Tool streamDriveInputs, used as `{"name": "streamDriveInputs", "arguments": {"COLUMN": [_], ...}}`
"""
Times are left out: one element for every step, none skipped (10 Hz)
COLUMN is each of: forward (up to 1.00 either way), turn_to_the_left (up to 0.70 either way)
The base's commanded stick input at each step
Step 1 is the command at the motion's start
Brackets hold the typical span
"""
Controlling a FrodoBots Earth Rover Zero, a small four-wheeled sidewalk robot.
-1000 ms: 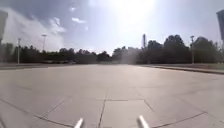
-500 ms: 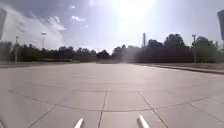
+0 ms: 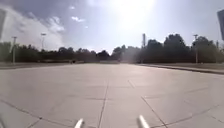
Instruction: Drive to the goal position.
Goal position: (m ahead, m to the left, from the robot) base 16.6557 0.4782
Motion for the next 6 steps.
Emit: {"name": "streamDriveInputs", "arguments": {"forward": [0.70, 0.70, 0.70, 0.70, 0.70, 0.70], "turn_to_the_left": [0.00, 0.00, 0.00, 0.00, 0.00, 0.00]}}
